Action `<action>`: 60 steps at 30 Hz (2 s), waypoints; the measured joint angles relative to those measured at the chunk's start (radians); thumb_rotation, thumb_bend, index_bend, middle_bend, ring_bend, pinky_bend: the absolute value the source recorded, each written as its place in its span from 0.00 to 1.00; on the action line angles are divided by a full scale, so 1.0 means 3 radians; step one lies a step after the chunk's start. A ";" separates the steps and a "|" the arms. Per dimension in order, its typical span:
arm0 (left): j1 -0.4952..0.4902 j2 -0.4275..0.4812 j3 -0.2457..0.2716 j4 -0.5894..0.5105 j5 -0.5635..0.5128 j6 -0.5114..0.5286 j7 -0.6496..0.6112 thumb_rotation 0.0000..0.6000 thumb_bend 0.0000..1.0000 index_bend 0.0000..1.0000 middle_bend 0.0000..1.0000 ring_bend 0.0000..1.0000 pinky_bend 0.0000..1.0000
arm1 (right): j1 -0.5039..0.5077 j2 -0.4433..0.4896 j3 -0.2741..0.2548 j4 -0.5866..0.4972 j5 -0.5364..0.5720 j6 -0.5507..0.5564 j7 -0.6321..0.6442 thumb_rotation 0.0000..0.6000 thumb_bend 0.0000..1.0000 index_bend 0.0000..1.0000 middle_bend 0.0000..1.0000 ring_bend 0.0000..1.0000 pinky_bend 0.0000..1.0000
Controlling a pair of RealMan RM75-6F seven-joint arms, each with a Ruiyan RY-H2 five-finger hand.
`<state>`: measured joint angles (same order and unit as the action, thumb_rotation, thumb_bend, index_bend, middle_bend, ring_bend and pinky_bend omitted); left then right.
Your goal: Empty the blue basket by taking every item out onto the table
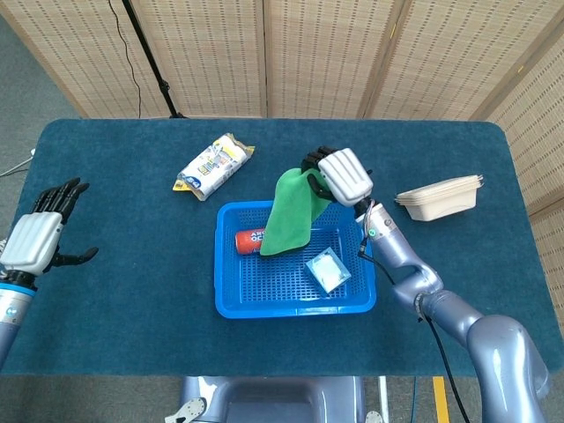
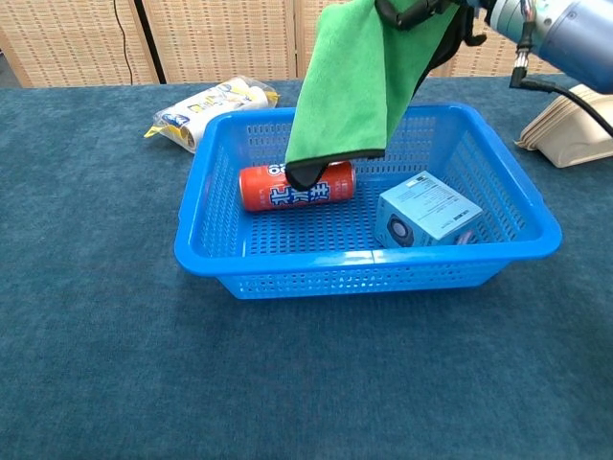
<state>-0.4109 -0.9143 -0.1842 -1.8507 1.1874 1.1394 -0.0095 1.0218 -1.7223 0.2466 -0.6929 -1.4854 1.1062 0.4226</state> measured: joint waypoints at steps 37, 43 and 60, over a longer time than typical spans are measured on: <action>-0.0090 -0.0053 0.0017 -0.0001 -0.0109 -0.0128 0.0158 1.00 0.18 0.00 0.00 0.00 0.00 | 0.0316 -0.0214 0.0525 0.1226 0.0899 -0.1549 -0.0593 1.00 0.00 0.00 0.00 0.00 0.00; -0.0096 -0.0052 0.0017 0.0000 -0.0104 -0.0134 0.0148 1.00 0.18 0.00 0.00 0.00 0.00 | 0.0189 0.0179 0.0430 0.0338 0.0760 -0.1215 -0.0485 1.00 0.00 0.00 0.00 0.00 0.00; -0.0085 -0.0045 0.0039 -0.0034 -0.0058 -0.0101 0.0168 1.00 0.18 0.00 0.00 0.00 0.00 | -0.0256 0.1669 -0.0178 -0.2628 -0.0062 -0.1003 -0.0586 1.00 0.00 0.00 0.00 0.00 0.00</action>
<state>-0.4363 -0.9278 -0.1725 -1.8608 1.1699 1.1091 0.0409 0.9451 -1.2216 0.1931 -1.4813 -1.5041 0.8052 0.2468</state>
